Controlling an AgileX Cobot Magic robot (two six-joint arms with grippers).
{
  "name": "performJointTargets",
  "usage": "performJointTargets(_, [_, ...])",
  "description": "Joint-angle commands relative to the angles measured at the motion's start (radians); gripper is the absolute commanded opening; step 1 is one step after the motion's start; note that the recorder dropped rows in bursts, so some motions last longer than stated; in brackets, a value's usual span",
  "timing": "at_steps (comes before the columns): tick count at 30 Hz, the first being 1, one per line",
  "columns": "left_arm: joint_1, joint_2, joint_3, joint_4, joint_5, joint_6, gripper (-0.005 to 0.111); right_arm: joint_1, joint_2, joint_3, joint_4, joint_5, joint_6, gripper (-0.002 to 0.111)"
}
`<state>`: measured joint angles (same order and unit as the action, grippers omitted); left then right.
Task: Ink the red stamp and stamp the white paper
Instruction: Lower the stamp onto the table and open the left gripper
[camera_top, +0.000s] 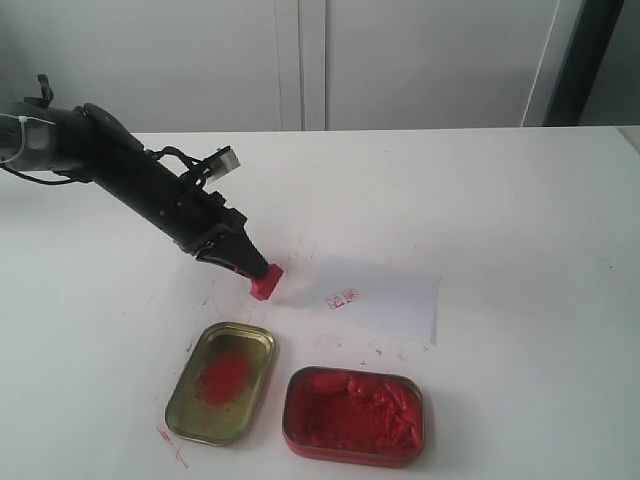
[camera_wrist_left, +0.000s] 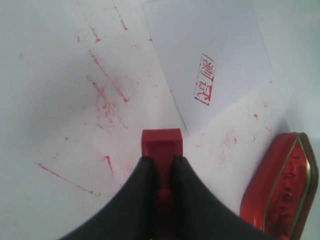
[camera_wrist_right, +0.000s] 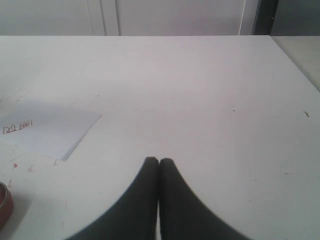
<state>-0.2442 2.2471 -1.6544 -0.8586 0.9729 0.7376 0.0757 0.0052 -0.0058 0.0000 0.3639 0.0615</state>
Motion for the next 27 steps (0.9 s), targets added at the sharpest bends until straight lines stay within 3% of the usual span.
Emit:
performJointTargets(1, [0.003,-0.004,0.003,-0.019,0.014,-0.004,0.026,-0.007,-0.005,0.006,0.000,-0.015,0.002,0.000])
performJointTargets(15, [0.003,-0.004,0.001,0.014,0.022,-0.034,0.045,-0.007,-0.005,0.006,0.000,-0.015,0.002,0.000])
performJointTargets(27, [0.003,-0.053,-0.052,0.172,-0.020,-0.110,0.046,-0.007,-0.005,0.006,0.000,-0.015,0.002,0.000])
